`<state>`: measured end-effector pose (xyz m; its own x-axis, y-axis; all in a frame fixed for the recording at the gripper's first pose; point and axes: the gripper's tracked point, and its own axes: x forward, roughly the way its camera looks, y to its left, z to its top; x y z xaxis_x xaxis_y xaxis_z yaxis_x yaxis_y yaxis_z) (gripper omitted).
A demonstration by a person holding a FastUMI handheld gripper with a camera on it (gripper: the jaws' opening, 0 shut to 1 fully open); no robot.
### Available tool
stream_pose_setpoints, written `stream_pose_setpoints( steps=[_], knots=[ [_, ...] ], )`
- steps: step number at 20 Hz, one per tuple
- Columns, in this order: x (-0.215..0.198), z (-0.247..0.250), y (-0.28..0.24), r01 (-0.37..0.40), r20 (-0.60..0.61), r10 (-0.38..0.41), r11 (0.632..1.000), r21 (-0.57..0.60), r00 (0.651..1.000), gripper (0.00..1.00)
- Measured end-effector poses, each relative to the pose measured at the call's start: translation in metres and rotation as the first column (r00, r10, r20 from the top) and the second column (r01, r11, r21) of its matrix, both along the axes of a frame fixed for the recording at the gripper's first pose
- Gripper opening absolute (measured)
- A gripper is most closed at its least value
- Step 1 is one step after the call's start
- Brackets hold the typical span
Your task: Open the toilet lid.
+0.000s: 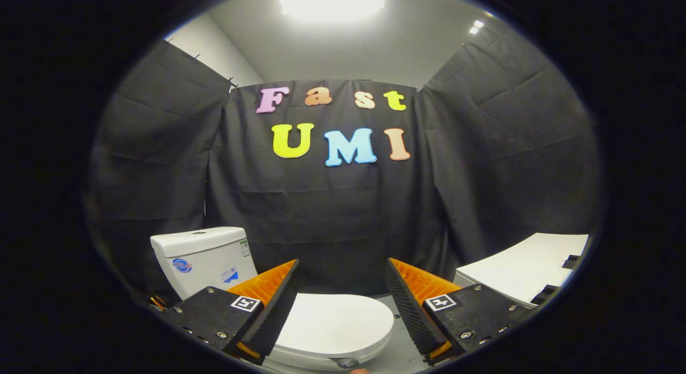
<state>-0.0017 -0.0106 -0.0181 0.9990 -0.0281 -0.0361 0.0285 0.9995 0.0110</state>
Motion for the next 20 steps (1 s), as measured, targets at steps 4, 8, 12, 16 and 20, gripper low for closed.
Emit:
stream_pose_setpoints(
  steps=[4, 8, 12, 16, 20],
  knots=[
    [0.002, -0.004, 0.002, -0.016, 0.006, 0.016, 1.0, 0.019, 1.0, 0.96],
    [0.012, -0.038, 0.0, -0.063, -0.042, 0.07, 0.986, 0.152, 0.997, 0.96],
    [0.027, -0.085, -0.02, -0.032, -0.159, 0.086, 0.948, 0.318, 0.983, 0.95],
    [0.03, -0.149, -0.03, 0.024, -0.321, 0.14, 0.889, 0.458, 0.937, 0.95],
    [0.017, -0.209, -0.039, 0.088, -0.425, 0.196, 0.823, 0.561, 0.884, 0.95]
  ],
)
